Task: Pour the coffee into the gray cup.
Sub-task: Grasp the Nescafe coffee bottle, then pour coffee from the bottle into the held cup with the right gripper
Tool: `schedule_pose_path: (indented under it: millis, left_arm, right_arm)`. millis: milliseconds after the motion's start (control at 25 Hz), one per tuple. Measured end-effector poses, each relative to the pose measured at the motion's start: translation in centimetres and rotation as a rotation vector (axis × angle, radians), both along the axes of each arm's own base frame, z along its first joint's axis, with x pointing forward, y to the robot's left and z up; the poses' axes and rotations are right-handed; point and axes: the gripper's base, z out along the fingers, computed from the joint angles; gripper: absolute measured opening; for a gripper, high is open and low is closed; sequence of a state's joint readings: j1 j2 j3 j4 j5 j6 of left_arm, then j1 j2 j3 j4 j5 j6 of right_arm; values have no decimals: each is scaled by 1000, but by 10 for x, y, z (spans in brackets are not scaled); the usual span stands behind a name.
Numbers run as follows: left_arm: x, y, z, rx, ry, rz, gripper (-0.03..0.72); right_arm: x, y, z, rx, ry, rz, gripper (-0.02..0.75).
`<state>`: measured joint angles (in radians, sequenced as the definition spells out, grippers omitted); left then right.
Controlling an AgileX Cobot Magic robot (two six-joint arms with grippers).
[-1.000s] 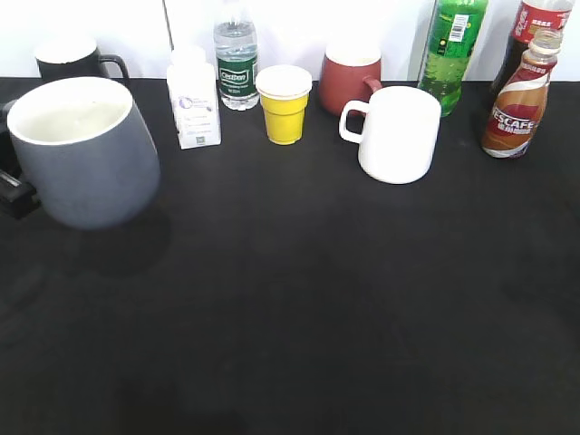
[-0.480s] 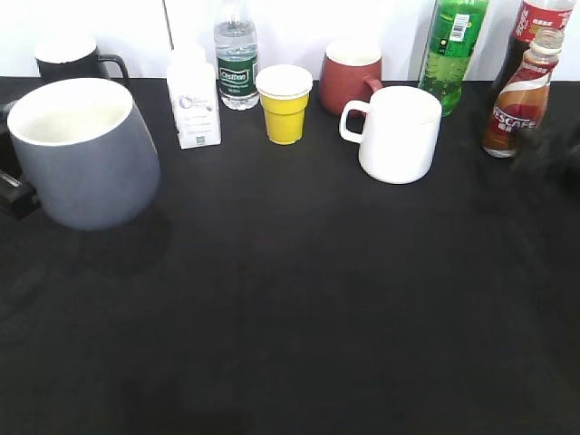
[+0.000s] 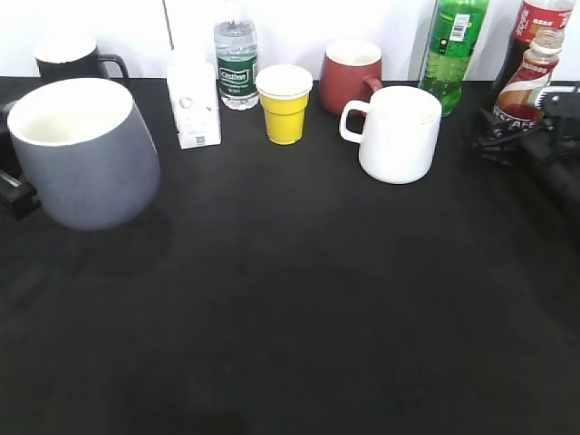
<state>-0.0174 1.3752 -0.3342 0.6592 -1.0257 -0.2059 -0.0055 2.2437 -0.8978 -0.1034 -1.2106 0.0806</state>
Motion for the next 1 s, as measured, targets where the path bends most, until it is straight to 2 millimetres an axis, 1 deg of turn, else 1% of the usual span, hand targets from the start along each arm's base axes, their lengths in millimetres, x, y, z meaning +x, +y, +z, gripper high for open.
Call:
schedule_pose_path:
  millis: [80, 160, 240, 280, 480, 520, 560, 600, 720, 760, 840, 880, 920, 960, 1000]
  left_arm:
    - [0, 0, 0, 0, 0, 0, 46]
    - [0, 0, 0, 0, 0, 0, 46]
    - [0, 0, 0, 0, 0, 0, 46]
    - [0, 0, 0, 0, 0, 0, 46]
    - [0, 0, 0, 1, 0, -1, 46]
    - [0, 0, 0, 1, 0, -2, 46]
    - [0, 0, 0, 3, 1, -3, 46]
    - [0, 0, 0, 4, 1, -4, 46]
    - [-1, -1, -1, 18, 7, -16, 46]
    - [-1, -1, -2, 21, 7, -20, 46]
    - [-2, -4, -2, 29, 9, -43, 46]
    - [-4, -9, -2, 26, 9, -65, 46]
    - [-6, -17, -2, 25, 11, -97, 46]
    - [-6, -22, -3, 17, 19, -112, 46]
    - [-7, -30, -8, 3, 38, -142, 46]
  right_arm:
    - [7, 0, -1, 0, -14, 1, 656]
    - [15, 1, -2, -2, -33, 7, 627]
    - [16, 2, -9, -6, -24, 24, 555]
    - [17, 2, -9, -6, -31, 28, 533]
    - [16, 3, -7, -15, -34, 37, 533]
    - [7, 3, 1, -29, -9, 44, 533]
    - [-1, 4, 15, -33, -13, 44, 533]
    - [-6, 4, 22, -34, -17, 46, 533]
    - [-38, 8, 75, -57, -102, 94, 533]
    - [-51, 18, 100, -76, -157, 147, 533]
    - [-64, 48, 128, -101, -196, 252, 533]
    - [-70, 69, 135, -103, -205, 316, 533]
    - [-77, 89, 138, -103, -204, 379, 533]
    - [-81, 100, 138, -103, -197, 414, 533]
    - [-87, 121, 137, -119, -181, 477, 533]
